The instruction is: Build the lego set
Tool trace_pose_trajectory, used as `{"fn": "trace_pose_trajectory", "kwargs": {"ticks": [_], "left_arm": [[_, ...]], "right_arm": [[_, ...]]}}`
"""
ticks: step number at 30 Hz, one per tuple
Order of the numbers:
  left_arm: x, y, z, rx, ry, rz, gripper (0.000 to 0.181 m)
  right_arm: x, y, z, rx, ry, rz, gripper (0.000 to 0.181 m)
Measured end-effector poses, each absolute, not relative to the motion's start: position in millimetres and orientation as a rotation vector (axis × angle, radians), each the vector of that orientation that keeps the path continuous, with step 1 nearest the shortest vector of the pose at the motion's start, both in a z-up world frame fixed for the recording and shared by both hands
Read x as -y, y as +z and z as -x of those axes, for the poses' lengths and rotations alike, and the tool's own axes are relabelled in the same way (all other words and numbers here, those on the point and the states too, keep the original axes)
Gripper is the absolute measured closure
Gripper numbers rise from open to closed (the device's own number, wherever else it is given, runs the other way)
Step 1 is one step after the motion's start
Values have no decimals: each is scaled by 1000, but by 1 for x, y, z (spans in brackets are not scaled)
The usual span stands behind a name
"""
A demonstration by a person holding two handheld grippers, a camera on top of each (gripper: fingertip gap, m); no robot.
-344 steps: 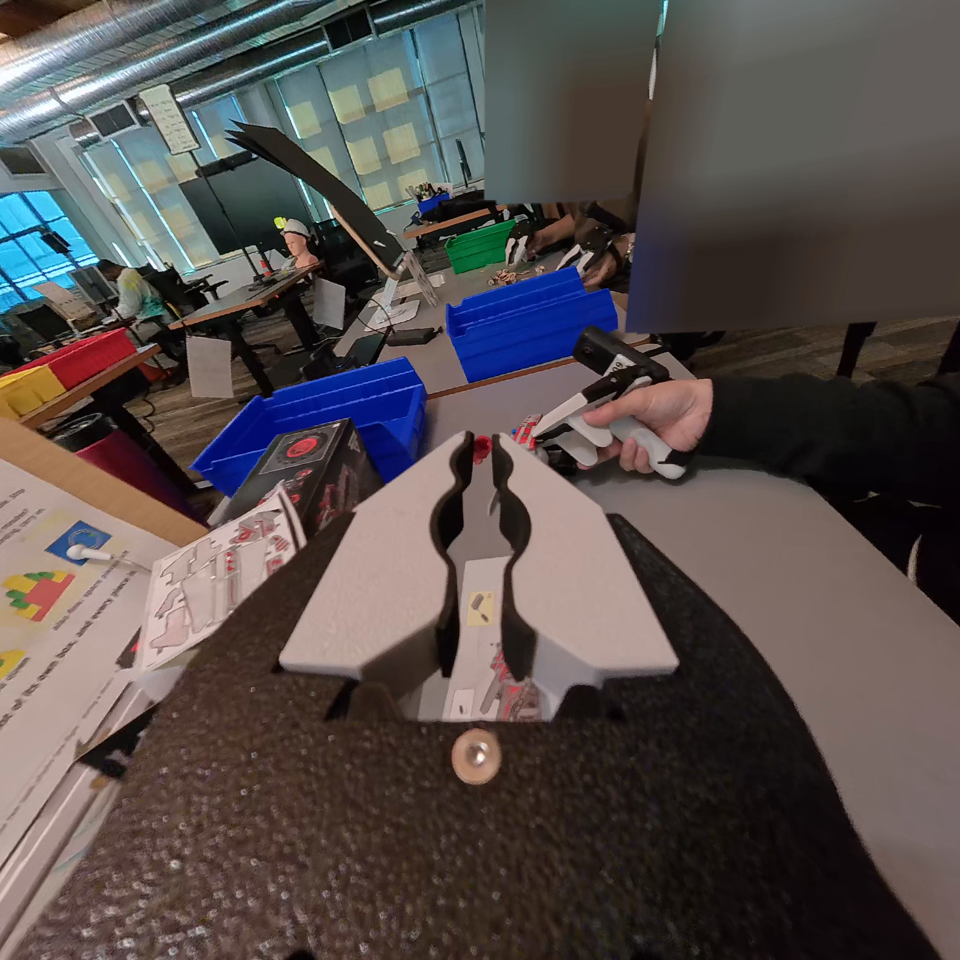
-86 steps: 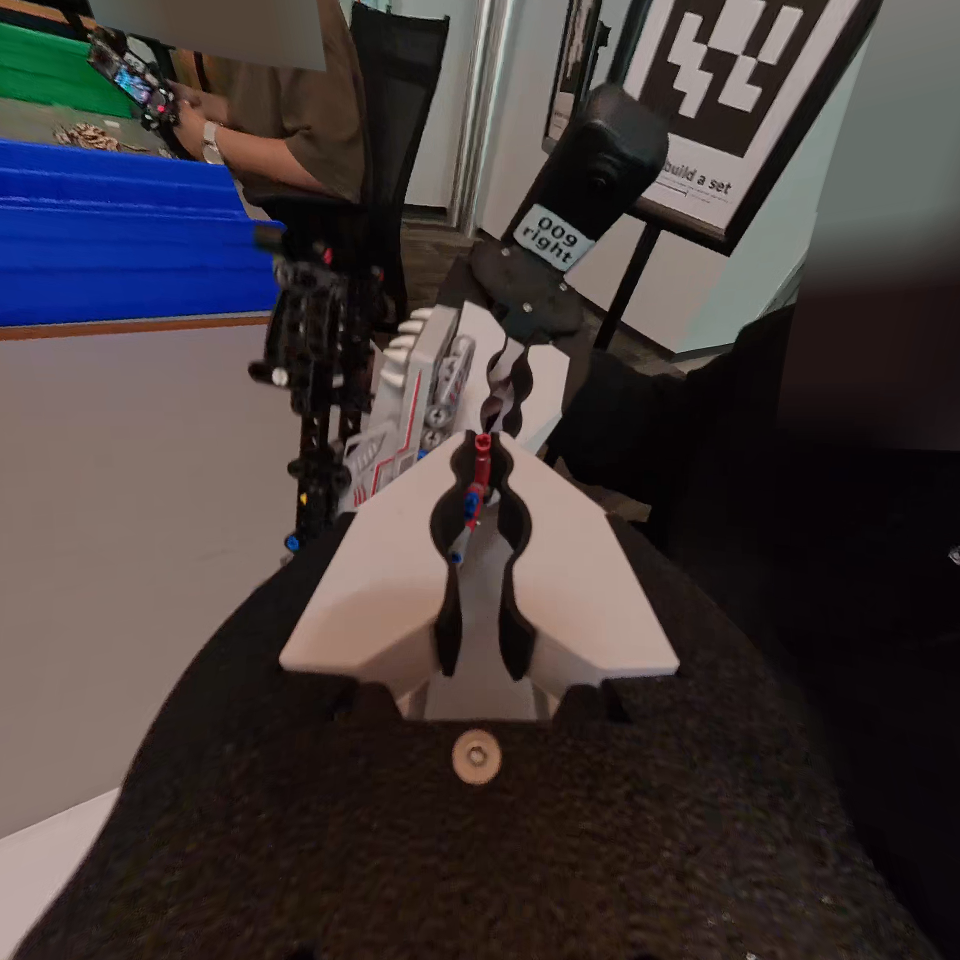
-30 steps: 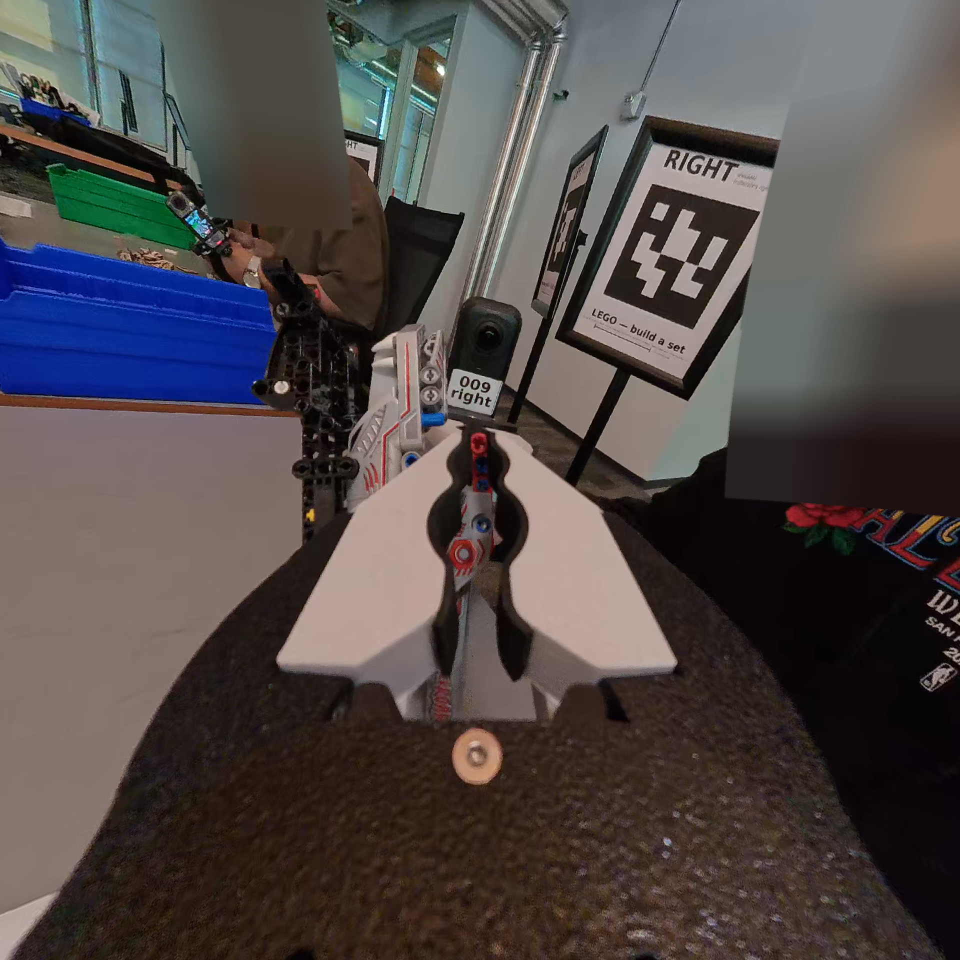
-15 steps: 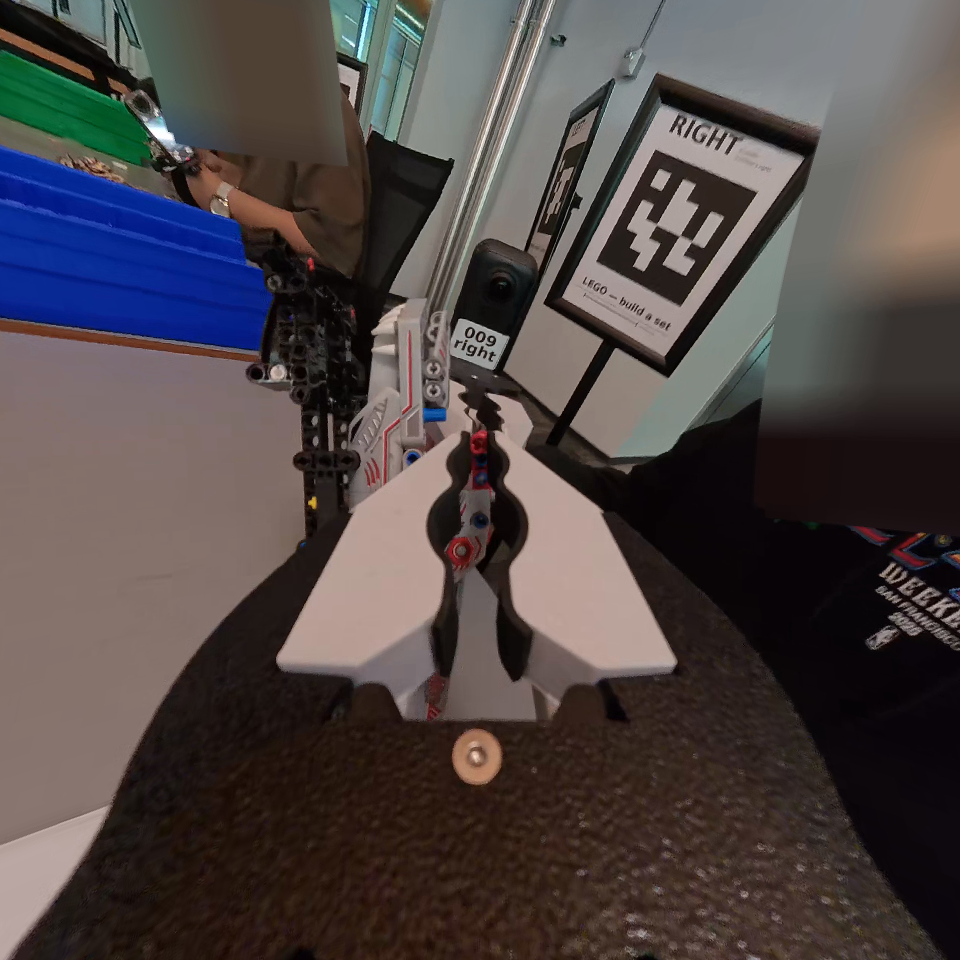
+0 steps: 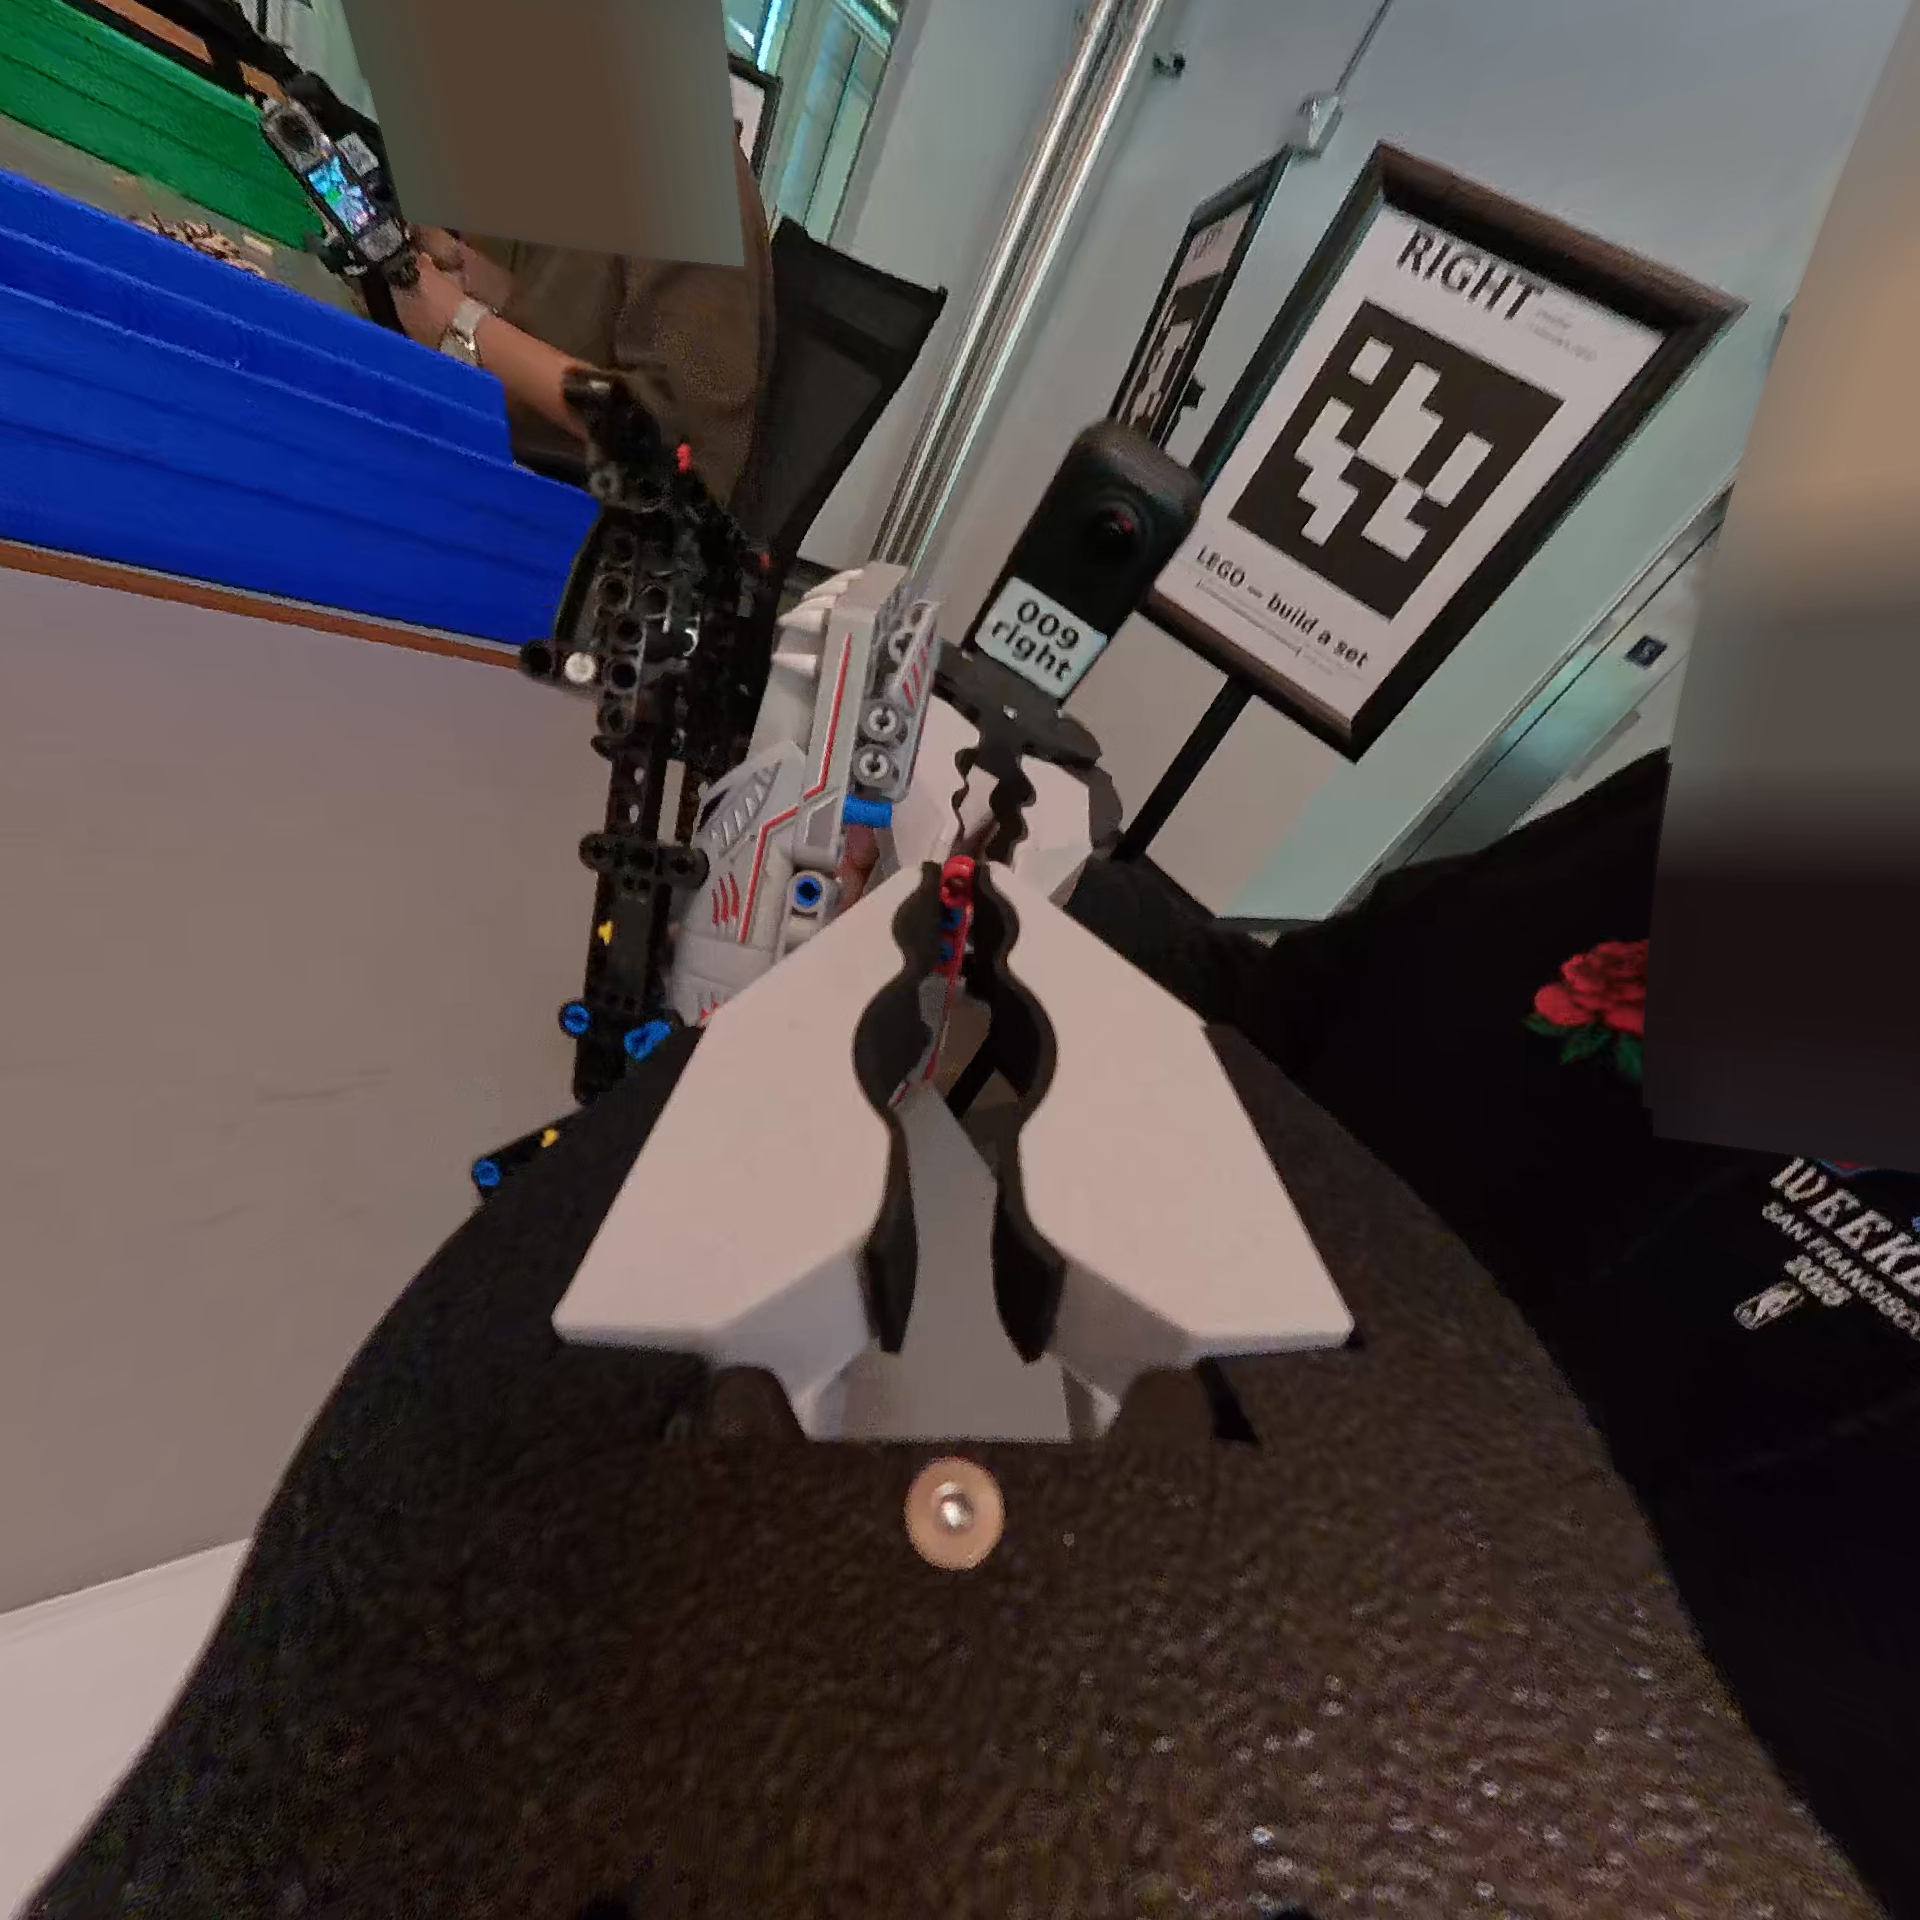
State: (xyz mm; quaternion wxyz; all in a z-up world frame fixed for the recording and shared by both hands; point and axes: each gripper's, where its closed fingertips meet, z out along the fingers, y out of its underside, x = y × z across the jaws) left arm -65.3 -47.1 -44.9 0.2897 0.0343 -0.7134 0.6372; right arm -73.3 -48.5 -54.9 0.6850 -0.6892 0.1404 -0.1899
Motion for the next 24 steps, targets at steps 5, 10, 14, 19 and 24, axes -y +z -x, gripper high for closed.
{"fn": "trace_pose_trajectory", "kwargs": {"ticks": [5, 10, 14, 19, 24], "left_arm": [[47, -57, 63, 1910, 1658, -99, 178], [53, -61, 49, 1746, 1634, -286, 178], [59, -79, 36, 1731, 1600, -449, 178], [67, -88, 25, 1659, 1559, -549, 178], [79, -98, 14, 1670, 1483, -561, 178]], "right_arm": [[46, -71, 71, -365, -320, 1606, 174], [49, -69, 66, -499, -116, 1496, 174], [55, -87, 50, -747, 144, 1353, 174], [60, -93, 42, -872, 352, 1167, 174], [71, -100, 28, -974, 398, 1034, 173]]}}
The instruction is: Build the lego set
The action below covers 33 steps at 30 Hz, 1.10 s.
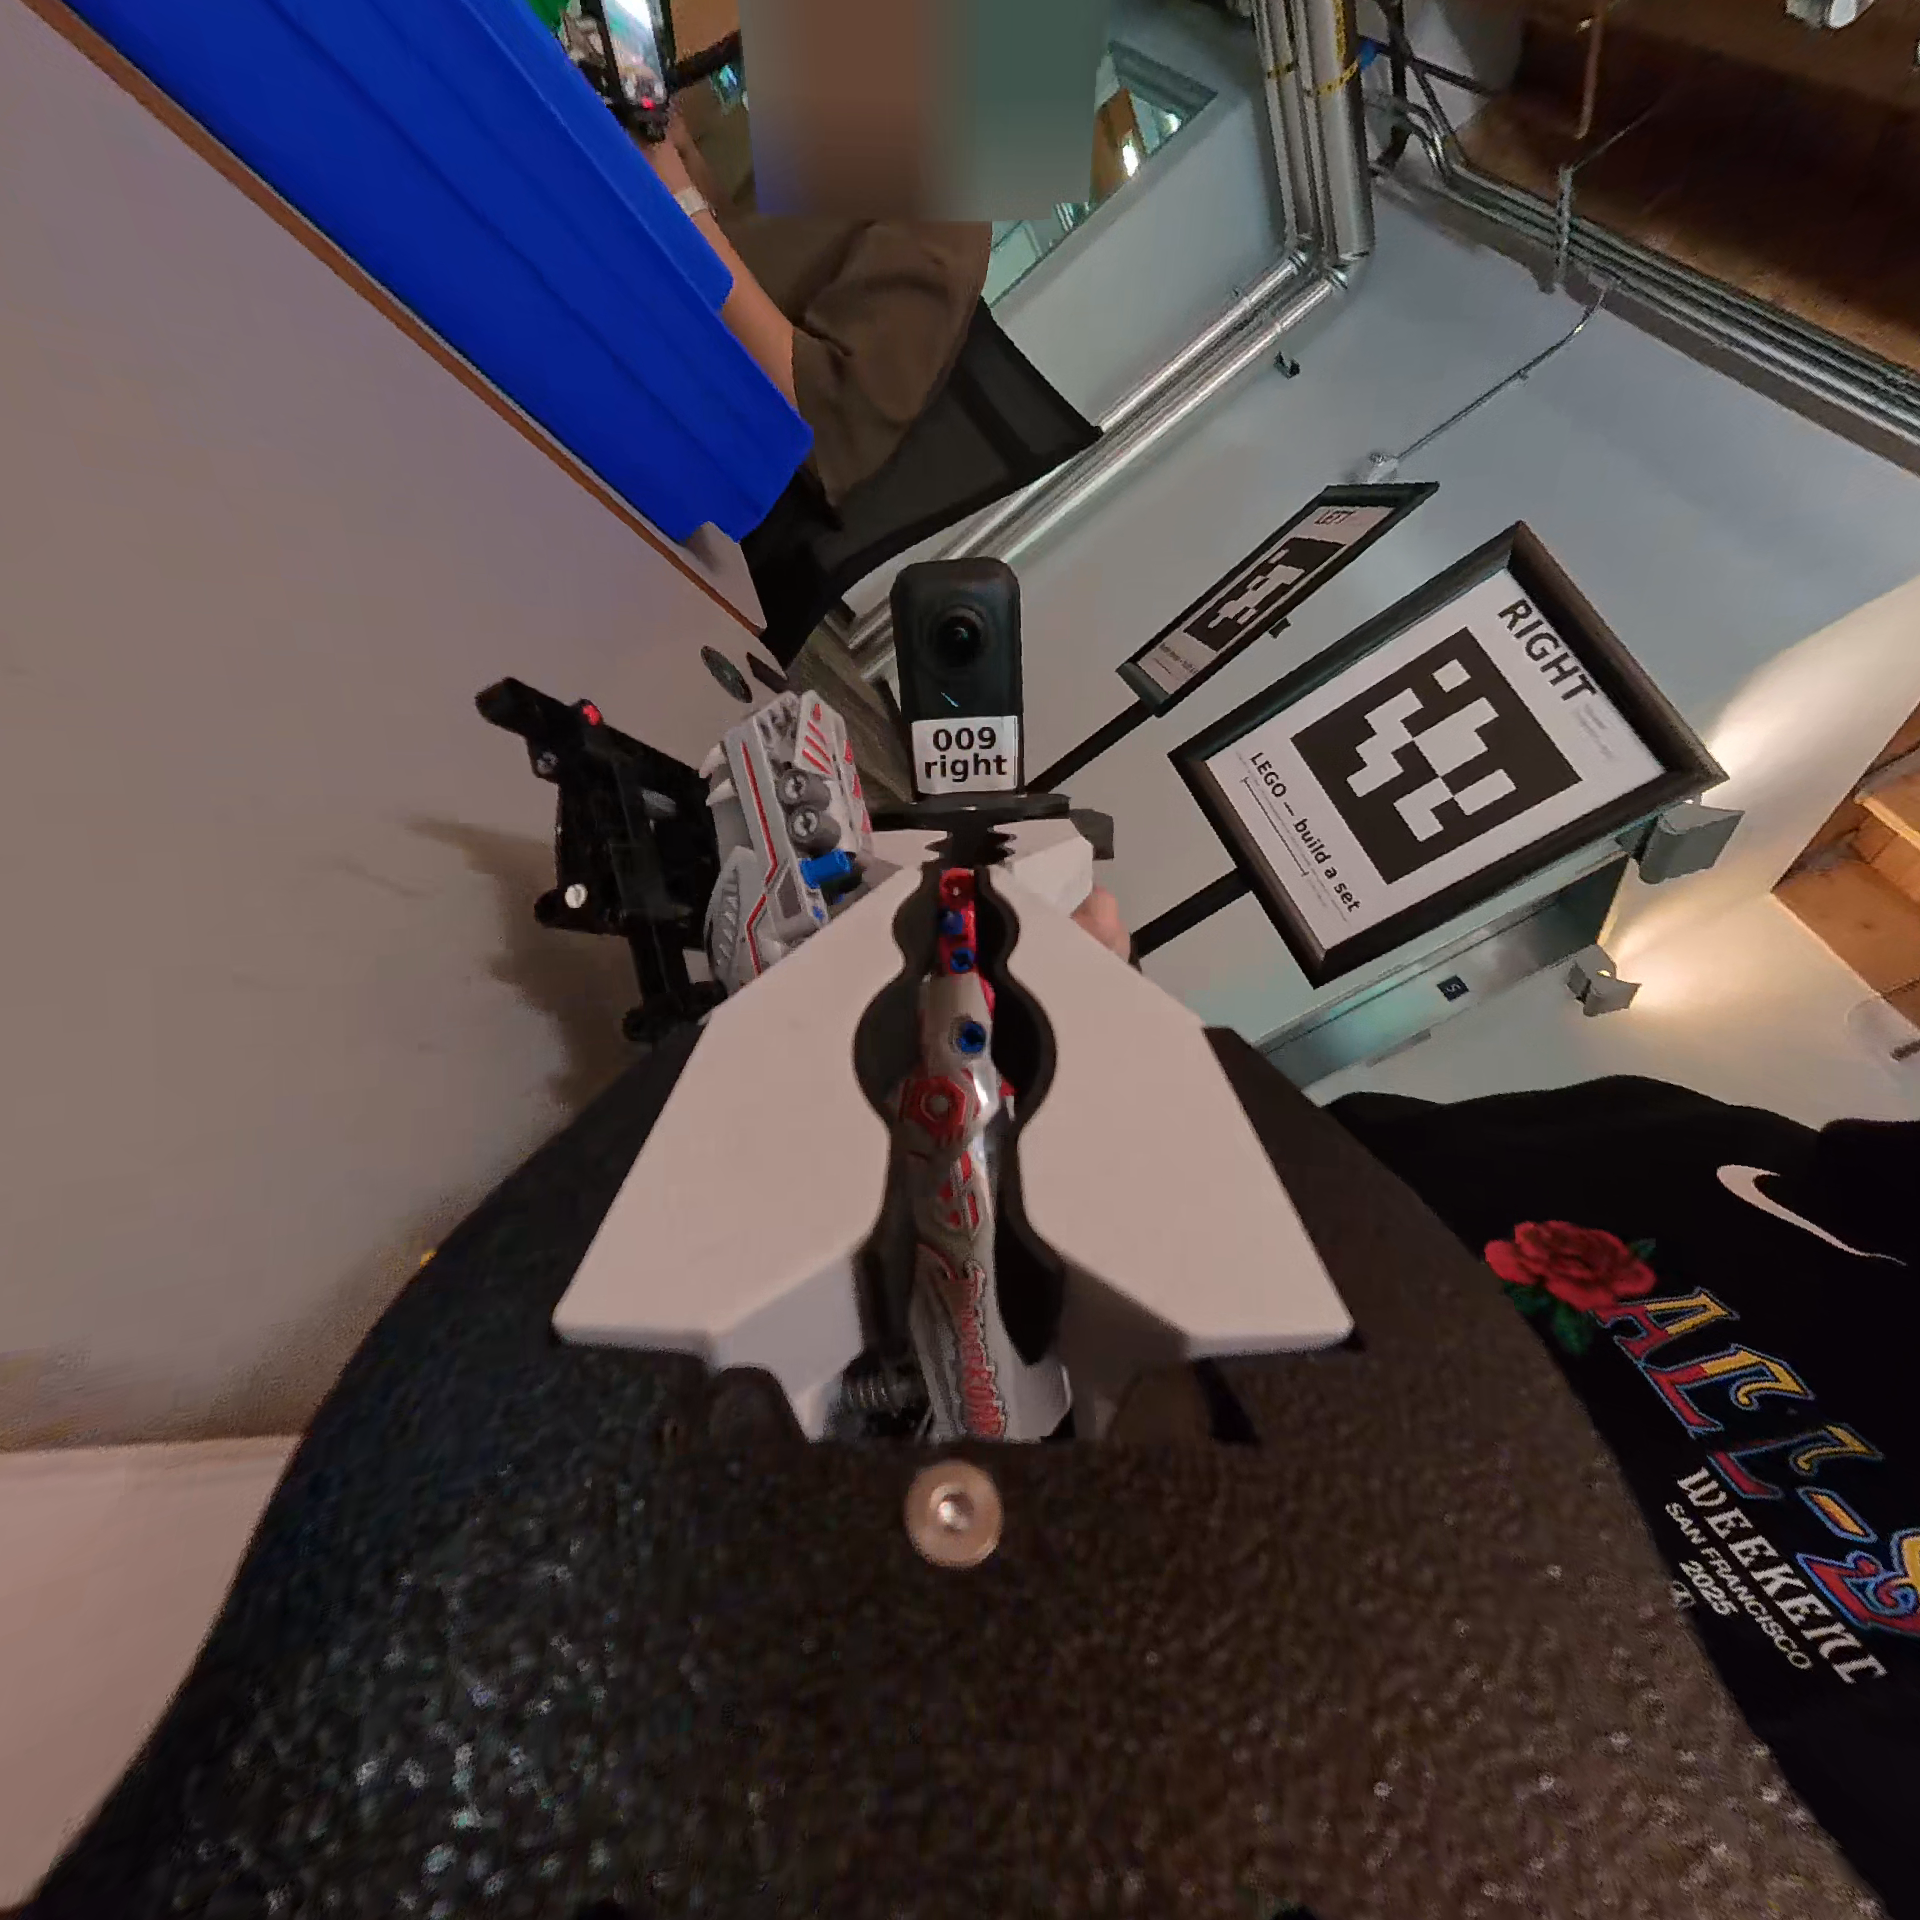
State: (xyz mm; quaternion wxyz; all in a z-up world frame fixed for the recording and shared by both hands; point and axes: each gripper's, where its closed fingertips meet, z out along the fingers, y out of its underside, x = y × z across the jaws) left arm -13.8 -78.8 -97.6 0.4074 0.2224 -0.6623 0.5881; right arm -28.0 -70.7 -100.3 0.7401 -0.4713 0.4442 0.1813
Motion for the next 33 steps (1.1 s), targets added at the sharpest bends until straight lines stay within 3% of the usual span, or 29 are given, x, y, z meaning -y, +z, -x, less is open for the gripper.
{"fn": "trace_pose_trajectory", "kwargs": {"ticks": [6, 13, 19, 33], "left_arm": [[86, -111, 4, 1615, 1350, -552, 177], [88, -119, 4, 1584, 1177, -492, 177], [91, -119, 6, 1588, 1119, -401, 177], [94, -120, 9, 1522, 1124, -387, 177]], "right_arm": [[78, -111, 18, -1070, 372, 974, 170], [81, -112, 15, -1138, 405, 799, 147], [90, -118, 9, -1208, 423, 684, 167], [89, -124, 16, -1310, 392, 667, 174]]}}
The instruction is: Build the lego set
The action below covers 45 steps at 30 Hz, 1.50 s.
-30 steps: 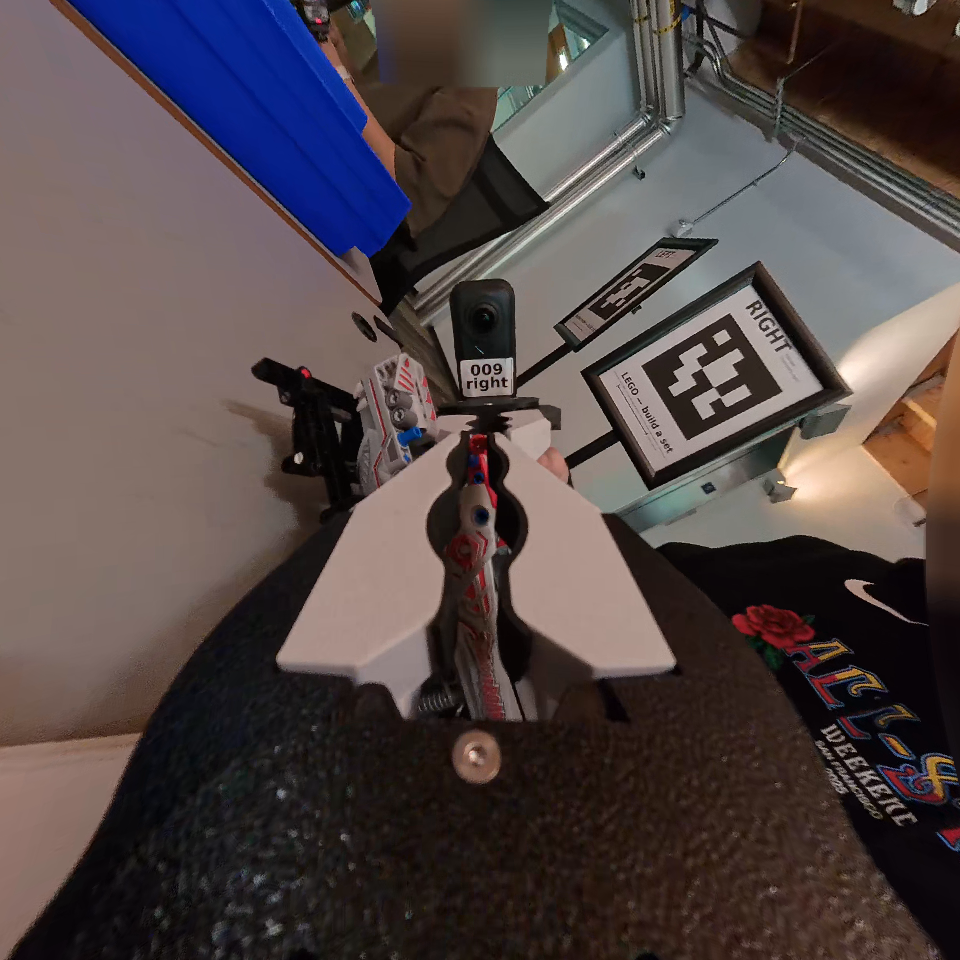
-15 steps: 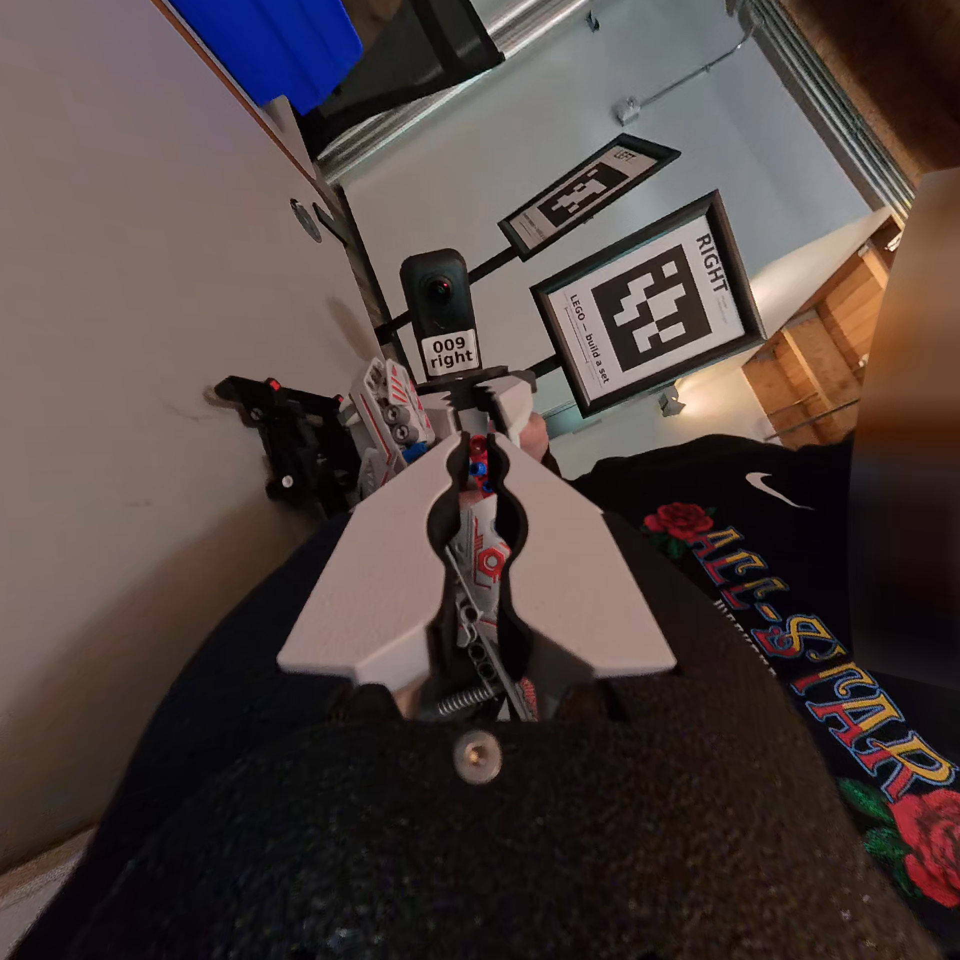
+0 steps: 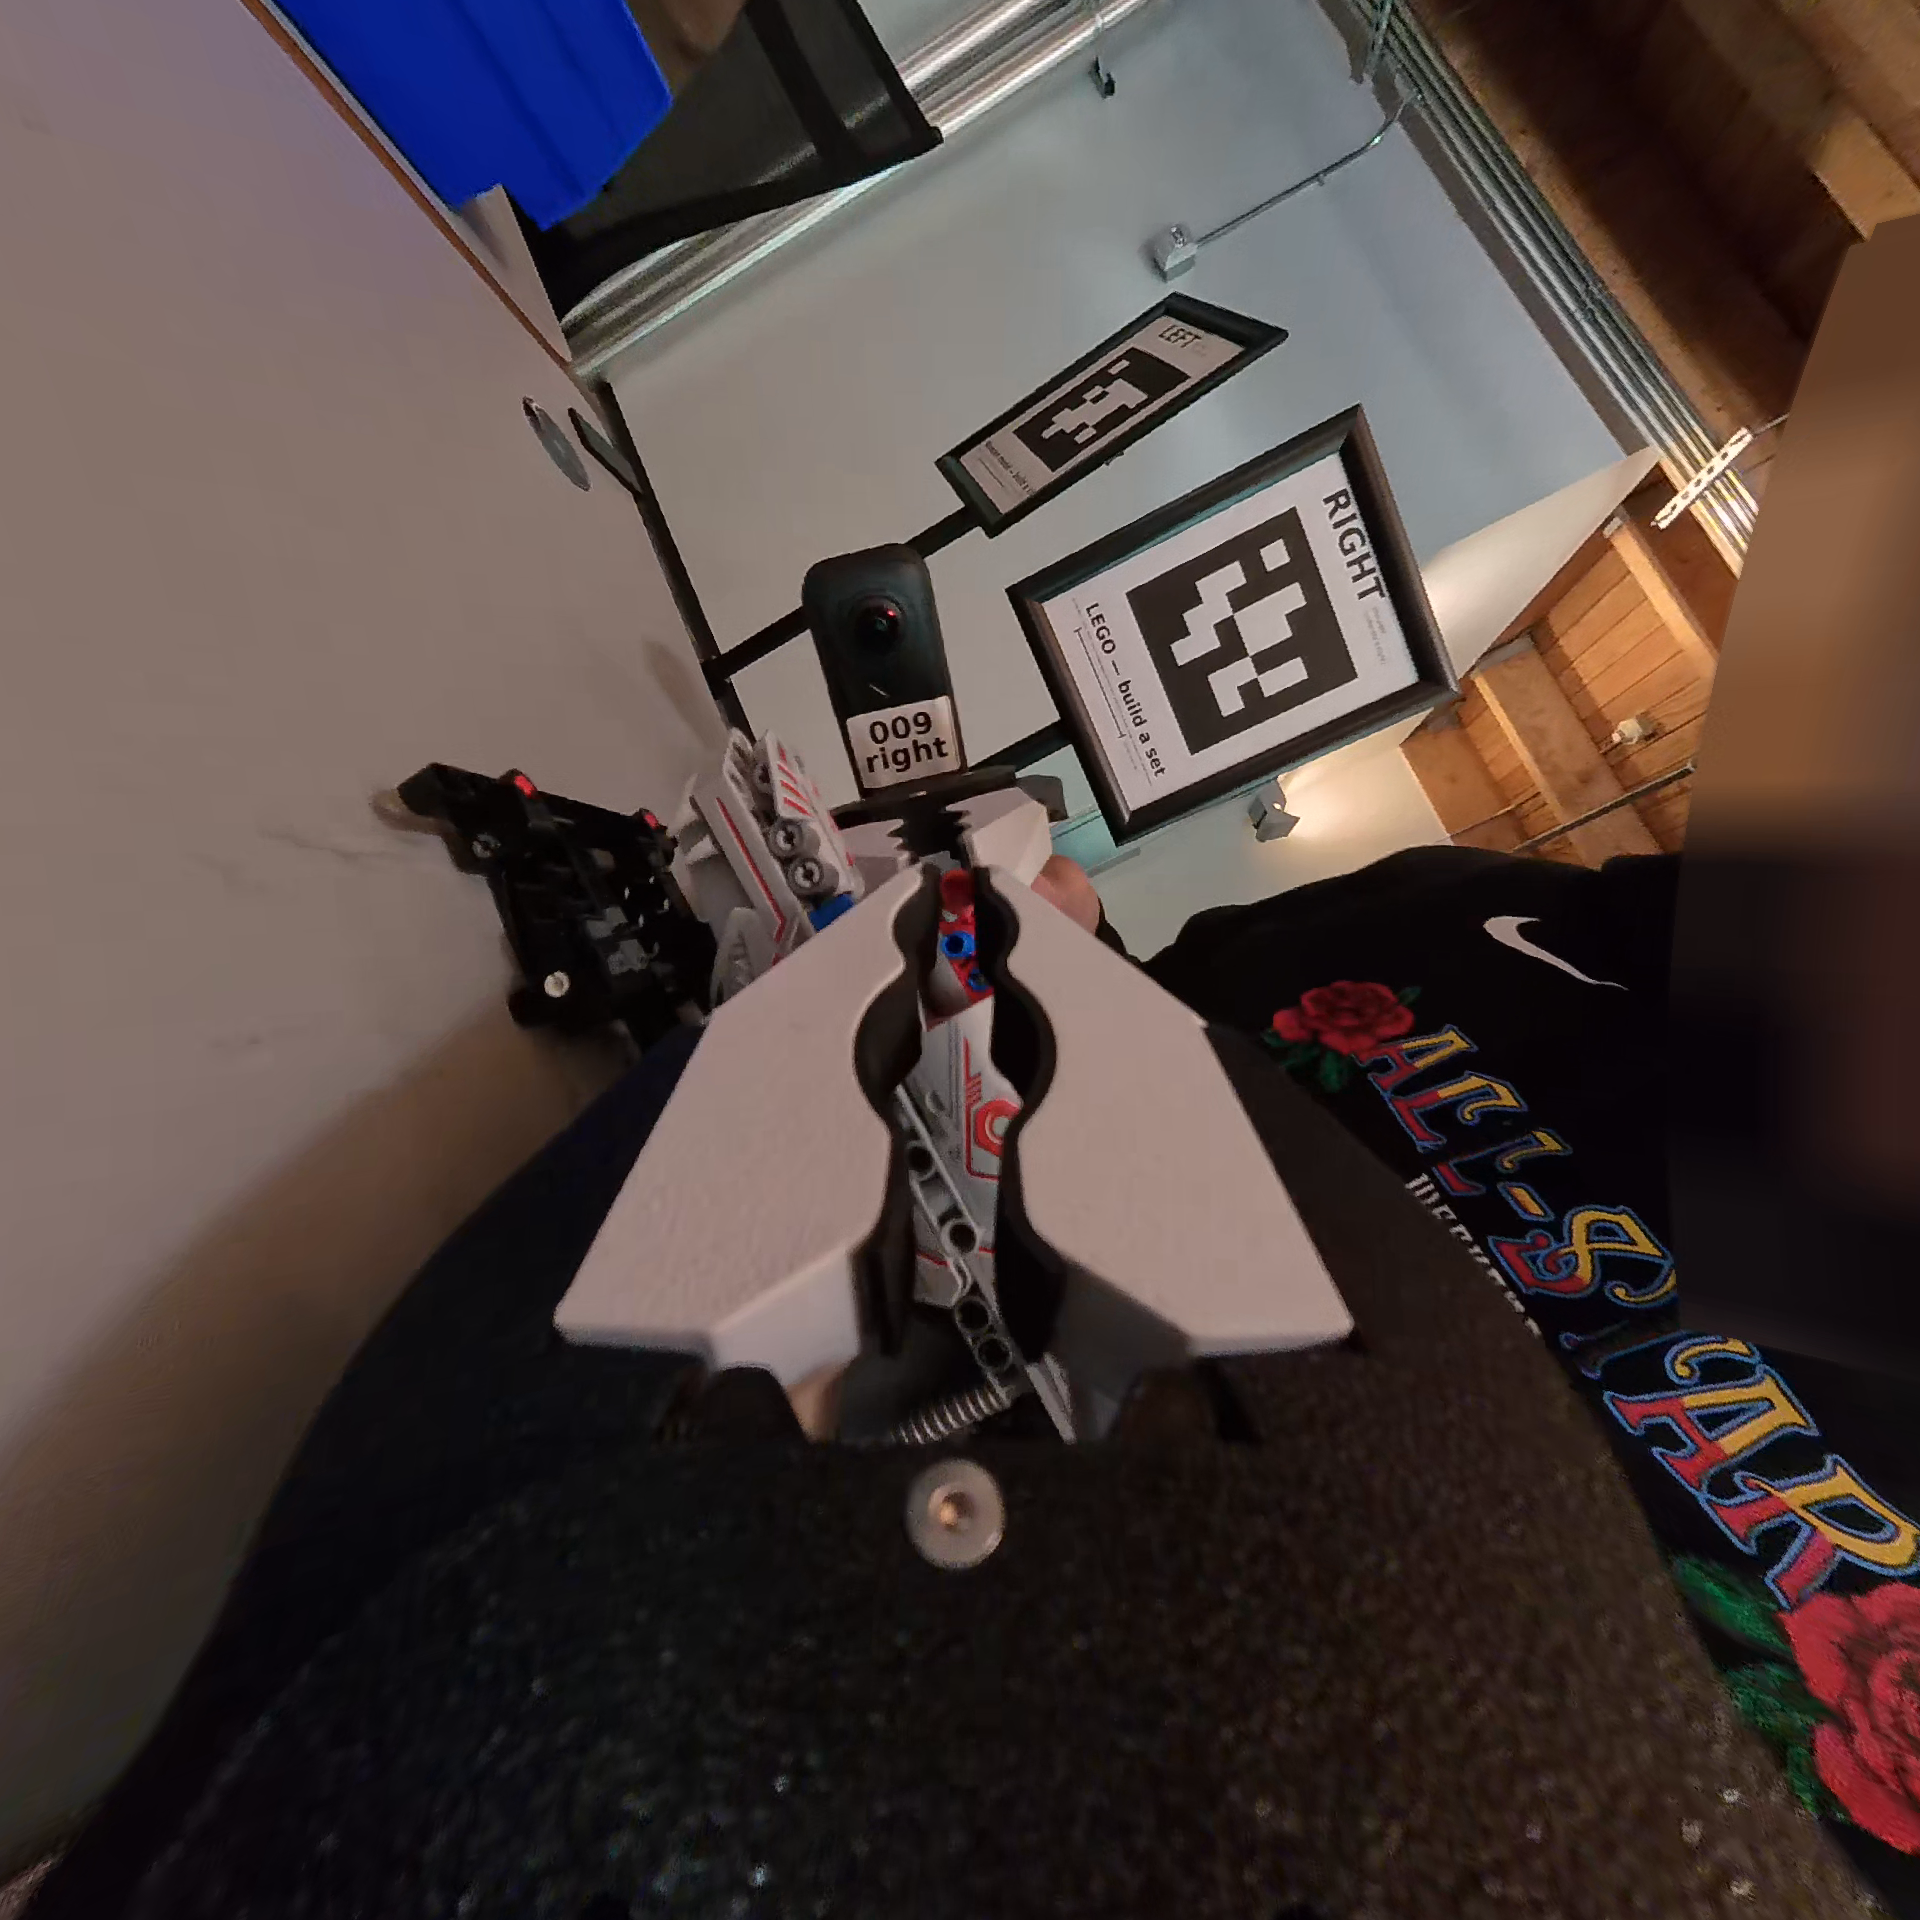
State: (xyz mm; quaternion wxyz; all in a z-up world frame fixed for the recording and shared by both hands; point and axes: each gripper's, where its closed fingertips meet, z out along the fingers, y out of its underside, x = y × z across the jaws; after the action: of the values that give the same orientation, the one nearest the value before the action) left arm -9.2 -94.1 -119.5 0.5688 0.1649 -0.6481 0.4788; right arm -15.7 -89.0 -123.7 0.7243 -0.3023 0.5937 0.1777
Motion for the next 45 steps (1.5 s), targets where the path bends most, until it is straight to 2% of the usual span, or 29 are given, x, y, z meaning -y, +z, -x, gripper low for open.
{"fn": "trace_pose_trajectory", "kwargs": {"ticks": [9, 17, 24, 30, 35, 45], "left_arm": [[89, -122, 7, 1477, 1183, -455, 177], [72, -122, -1, 1685, 1334, -385, 177], [42, -106, -27, 1872, 1664, -262, 177], [-10, -163, -15, 2560, 1433, 57, 177], [-28, -196, -8, 2730, 1286, 75, 178], [-34, -199, -4, 2770, 1264, 82, 177]], "right_arm": [[88, -122, 14, -1227, 433, 820, 174], [73, -122, 6, -1088, 649, 982, 174], [63, -123, -1, -1046, 686, 1059, 174], [66, -123, -1, -1032, 677, 1066, 174], [69, -122, -1, -1011, 653, 1052, 174], [70, -122, 1, -986, 629, 1012, 174]]}}
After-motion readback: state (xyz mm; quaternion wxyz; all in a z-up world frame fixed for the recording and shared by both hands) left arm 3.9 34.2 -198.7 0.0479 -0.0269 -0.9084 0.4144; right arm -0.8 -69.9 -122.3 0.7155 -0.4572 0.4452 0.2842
